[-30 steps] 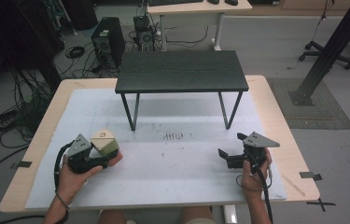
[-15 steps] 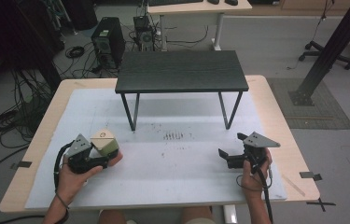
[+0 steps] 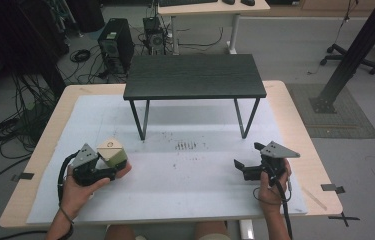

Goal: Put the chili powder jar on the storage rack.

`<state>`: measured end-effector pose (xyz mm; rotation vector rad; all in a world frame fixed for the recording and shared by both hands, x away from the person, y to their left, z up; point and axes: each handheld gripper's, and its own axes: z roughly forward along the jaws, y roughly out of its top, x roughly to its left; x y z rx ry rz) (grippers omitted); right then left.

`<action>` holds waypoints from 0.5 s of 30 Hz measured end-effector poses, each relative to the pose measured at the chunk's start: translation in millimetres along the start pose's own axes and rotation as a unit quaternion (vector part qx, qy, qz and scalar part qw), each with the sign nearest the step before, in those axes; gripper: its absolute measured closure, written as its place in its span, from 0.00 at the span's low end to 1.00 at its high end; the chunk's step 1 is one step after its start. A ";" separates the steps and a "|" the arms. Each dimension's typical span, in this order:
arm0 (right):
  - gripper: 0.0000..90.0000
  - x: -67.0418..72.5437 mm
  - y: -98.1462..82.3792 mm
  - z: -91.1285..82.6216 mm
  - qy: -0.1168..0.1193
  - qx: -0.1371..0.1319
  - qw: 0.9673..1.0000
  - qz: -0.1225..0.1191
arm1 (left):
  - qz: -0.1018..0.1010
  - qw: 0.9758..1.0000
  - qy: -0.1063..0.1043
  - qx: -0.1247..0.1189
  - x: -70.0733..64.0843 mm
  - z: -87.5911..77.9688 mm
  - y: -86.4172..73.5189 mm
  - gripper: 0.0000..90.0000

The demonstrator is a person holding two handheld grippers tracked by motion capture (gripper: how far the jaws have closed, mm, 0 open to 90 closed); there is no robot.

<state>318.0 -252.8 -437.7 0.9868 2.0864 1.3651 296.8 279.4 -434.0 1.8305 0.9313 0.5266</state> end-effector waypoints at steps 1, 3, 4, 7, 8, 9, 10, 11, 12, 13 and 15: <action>0.01 -0.1 0.0 0.0 0.000 0.000 1.000 0.000 | 0.000 1.000 0.000 0.001 0.0 -0.1 0.1 0.32; 0.01 -0.1 0.0 -0.2 0.000 -0.001 1.000 0.000 | 0.000 1.000 0.000 0.001 0.0 0.0 0.1 0.32; 0.01 -0.2 0.0 -0.2 0.000 -0.001 1.000 0.000 | 0.000 1.000 0.000 0.001 0.0 0.0 0.1 0.32; 0.01 0.0 0.0 0.0 0.000 0.000 1.000 0.000 | 0.000 1.000 0.001 0.001 -0.2 0.0 0.1 0.32; 0.01 0.0 0.0 0.0 0.001 -0.001 1.000 0.000 | 0.000 1.000 0.001 0.001 -0.3 0.0 0.1 0.32; 0.01 0.0 0.0 -0.1 0.001 -0.001 1.000 0.000 | 0.000 1.000 0.001 0.001 -0.4 0.1 0.2 0.32; 0.01 -0.2 -0.1 -0.1 0.001 0.000 1.000 0.000 | 0.000 1.000 0.001 0.001 -0.4 0.0 0.3 0.32; 0.01 -0.2 -0.1 -0.1 0.001 -0.001 1.000 0.000 | 0.000 1.000 0.001 0.002 -0.3 0.0 0.4 0.32; 0.01 -0.2 0.0 -0.1 0.001 -0.001 1.000 0.000 | 0.000 1.000 0.001 0.002 -0.4 0.0 0.4 0.32; 0.01 -0.2 -0.1 -0.1 0.001 -0.001 1.000 0.000 | 0.000 1.000 0.001 0.002 -0.3 0.0 0.5 0.32; 0.01 -0.2 -0.1 -0.1 0.001 0.000 1.000 0.000 | 0.000 1.000 0.000 0.003 -0.3 0.0 0.6 0.32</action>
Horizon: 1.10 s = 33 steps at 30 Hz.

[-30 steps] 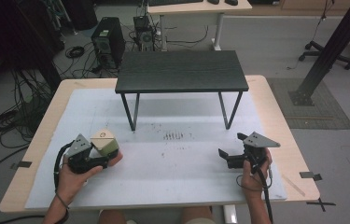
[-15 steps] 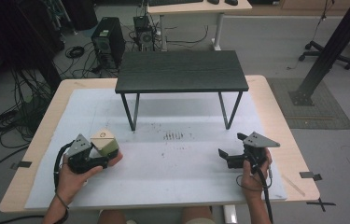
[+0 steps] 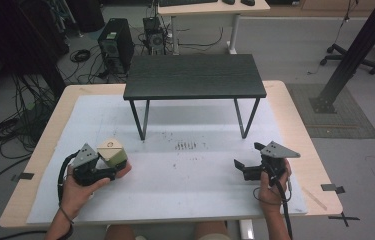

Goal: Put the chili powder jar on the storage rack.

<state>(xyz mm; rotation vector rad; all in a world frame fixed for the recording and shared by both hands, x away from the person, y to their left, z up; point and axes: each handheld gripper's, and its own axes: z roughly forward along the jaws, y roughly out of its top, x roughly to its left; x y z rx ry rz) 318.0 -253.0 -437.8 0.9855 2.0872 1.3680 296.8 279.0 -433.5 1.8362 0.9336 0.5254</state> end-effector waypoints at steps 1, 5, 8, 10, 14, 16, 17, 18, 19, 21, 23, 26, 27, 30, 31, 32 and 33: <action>0.01 0.0 0.0 0.0 0.000 0.000 1.000 0.000 | 0.000 1.000 0.000 0.001 0.0 -0.1 0.1 0.32; 0.01 0.0 0.0 0.2 0.000 0.000 1.000 0.000 | 0.001 1.000 0.000 0.002 0.2 0.0 0.4 0.32; 0.01 0.1 0.0 0.2 0.001 0.000 1.000 0.000 | 0.001 1.000 0.000 0.002 0.3 -0.1 0.6 0.32; 0.01 -0.1 0.0 0.1 0.001 0.000 1.000 0.000 | 0.001 1.000 -0.001 0.003 0.3 -0.1 0.6 0.32; 0.01 -0.2 0.0 0.2 0.001 0.002 1.000 0.000 | 0.002 1.000 -0.001 0.003 0.5 -0.1 0.7 0.32; 0.01 -0.1 0.0 0.3 0.000 0.002 1.000 0.000 | 0.002 1.000 -0.002 0.003 0.5 0.0 0.8 0.32; 0.01 -0.2 0.0 0.3 0.001 0.002 1.000 0.000 | 0.002 1.000 -0.002 0.003 0.5 -0.1 0.7 0.32; 0.01 -0.2 0.0 0.4 0.001 0.002 1.000 -0.001 | 0.003 1.000 -0.001 0.003 0.5 -0.2 0.6 0.32; 0.01 -0.1 0.0 0.3 0.001 0.002 1.000 -0.001 | 0.003 1.000 -0.001 0.003 0.5 -0.1 0.6 0.32; 0.01 -0.1 0.0 0.3 0.001 0.002 1.000 -0.001 | 0.003 1.000 -0.002 0.003 0.7 -0.1 0.8 0.32; 0.01 -0.2 0.0 0.4 0.000 0.003 1.000 -0.001 | 0.003 1.000 -0.003 0.003 0.9 -0.1 0.8 0.32; 0.01 -0.2 0.0 0.3 0.000 0.003 1.000 0.000 | 0.004 1.000 -0.003 0.005 1.0 -0.2 1.1 0.32; 0.01 -0.2 0.0 0.2 -0.001 0.003 1.000 0.000 | 0.004 1.000 -0.004 0.005 1.1 -0.2 1.3 0.32; 0.01 -0.2 0.0 0.1 0.000 0.003 1.000 0.000 | 0.005 1.000 -0.004 0.007 1.2 -0.2 1.6 0.32; 0.01 -0.2 0.0 0.1 0.000 0.002 1.000 0.000 | 0.005 1.000 -0.004 0.007 1.2 -0.2 1.7 0.32; 0.01 -0.2 0.0 0.2 0.000 0.003 1.000 0.000 | 0.005 1.000 -0.004 0.007 1.2 -0.2 1.7 0.32; 0.01 -0.4 0.0 0.2 -0.001 0.003 1.000 0.000 | 0.005 1.000 -0.005 0.007 1.2 -0.2 1.8 0.32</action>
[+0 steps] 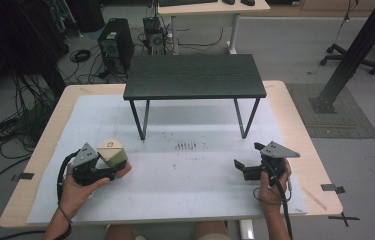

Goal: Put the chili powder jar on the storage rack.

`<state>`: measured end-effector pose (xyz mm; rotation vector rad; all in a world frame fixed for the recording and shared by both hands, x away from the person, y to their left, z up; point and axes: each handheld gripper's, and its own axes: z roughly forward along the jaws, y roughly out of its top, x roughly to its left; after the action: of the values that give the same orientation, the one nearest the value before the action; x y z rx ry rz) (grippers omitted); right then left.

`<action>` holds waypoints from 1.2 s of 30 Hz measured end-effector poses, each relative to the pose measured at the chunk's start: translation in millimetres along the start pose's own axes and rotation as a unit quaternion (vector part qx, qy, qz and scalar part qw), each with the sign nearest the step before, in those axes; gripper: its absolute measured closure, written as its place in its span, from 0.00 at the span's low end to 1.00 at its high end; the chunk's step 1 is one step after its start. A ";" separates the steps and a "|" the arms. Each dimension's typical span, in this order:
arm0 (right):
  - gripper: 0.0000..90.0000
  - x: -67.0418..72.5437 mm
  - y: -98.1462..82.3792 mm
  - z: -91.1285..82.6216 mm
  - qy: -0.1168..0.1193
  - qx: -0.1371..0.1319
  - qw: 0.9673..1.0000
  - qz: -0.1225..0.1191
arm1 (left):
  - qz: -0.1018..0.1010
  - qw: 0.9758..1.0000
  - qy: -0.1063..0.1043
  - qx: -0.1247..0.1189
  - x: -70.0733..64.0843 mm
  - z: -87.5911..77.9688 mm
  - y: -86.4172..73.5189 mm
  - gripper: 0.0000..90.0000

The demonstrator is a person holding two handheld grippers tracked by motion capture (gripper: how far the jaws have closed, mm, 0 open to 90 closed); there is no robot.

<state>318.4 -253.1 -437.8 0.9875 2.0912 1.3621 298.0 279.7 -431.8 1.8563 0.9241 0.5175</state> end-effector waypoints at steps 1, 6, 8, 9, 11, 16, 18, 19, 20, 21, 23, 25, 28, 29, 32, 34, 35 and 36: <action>0.01 0.1 0.0 -0.2 0.000 0.000 1.000 0.001 | 0.000 1.000 0.000 0.001 0.1 0.0 0.3 0.32; 0.01 -0.6 -0.4 -1.3 -0.001 -0.005 1.000 0.004 | 0.001 1.000 0.000 0.004 0.0 0.1 1.3 0.32; 0.01 -0.7 -0.4 -1.4 -0.001 -0.006 1.000 0.004 | 0.002 1.000 0.000 0.006 -0.2 0.0 1.6 0.32; 0.01 -0.7 -0.4 -1.5 -0.001 -0.007 1.000 0.003 | 0.001 1.000 0.000 0.006 -0.3 0.0 1.7 0.32; 0.01 -0.8 -0.4 -1.7 -0.001 -0.007 1.000 0.003 | 0.003 1.000 0.000 0.007 -0.8 0.0 2.3 0.32; 0.01 -1.3 -0.6 -2.2 -0.001 -0.010 1.000 0.005 | 0.004 1.000 0.000 0.011 -0.5 -1.4 3.3 0.32; 0.01 -0.8 -0.5 -2.3 -0.001 -0.010 1.000 0.004 | 0.005 1.000 -0.001 0.012 -0.5 -1.9 3.4 0.32; 0.01 -0.9 -0.5 -2.3 -0.001 -0.010 1.000 0.004 | 0.005 1.000 -0.001 0.012 -0.7 -2.2 3.6 0.32; 0.01 -1.0 -0.5 -2.3 -0.001 -0.010 1.000 0.004 | 0.004 1.000 -0.001 0.010 -0.7 -2.6 3.9 0.32; 0.01 -0.9 -0.6 -2.5 -0.001 -0.011 1.000 0.005 | 0.002 1.000 -0.001 0.007 -0.9 -3.2 4.4 0.32; 0.01 -1.0 -0.6 -2.4 0.000 -0.010 1.000 0.006 | -0.004 1.000 -0.003 -0.003 -1.4 -6.0 7.8 0.32; 0.01 -1.0 -0.6 -2.1 0.000 -0.010 1.000 0.005 | -0.001 1.000 -0.003 -0.011 -2.6 -8.9 12.8 0.32; 0.01 -0.5 -0.3 -1.3 0.002 -0.007 1.000 0.003 | 0.006 1.000 -0.008 -0.024 -5.2 -14.9 25.5 0.32; 0.01 -0.3 -0.3 -1.2 0.002 -0.006 1.000 0.003 | 0.008 1.000 -0.009 -0.026 -5.9 -16.2 28.8 0.32; 0.01 -0.3 -0.3 -1.2 0.003 -0.007 1.000 0.002 | 0.014 0.999 -0.015 -0.034 -8.2 -21.3 41.9 0.32; 0.01 -0.4 -0.3 -1.2 0.003 -0.006 1.000 0.002 | 0.018 0.999 -0.016 -0.038 -9.8 -24.8 50.9 0.32; 0.01 -0.4 -0.3 -1.3 0.003 -0.007 1.000 0.002 | 0.022 0.999 -0.016 -0.039 -10.7 -26.5 55.5 0.32; 0.01 -0.4 -0.3 -1.4 0.003 -0.007 1.000 0.003 | 0.025 0.999 -0.018 -0.039 -11.6 -28.2 60.4 0.32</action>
<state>317.5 -254.3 -437.6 0.9854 2.0826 1.3827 293.9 271.7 -364.7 1.8163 0.8238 0.5406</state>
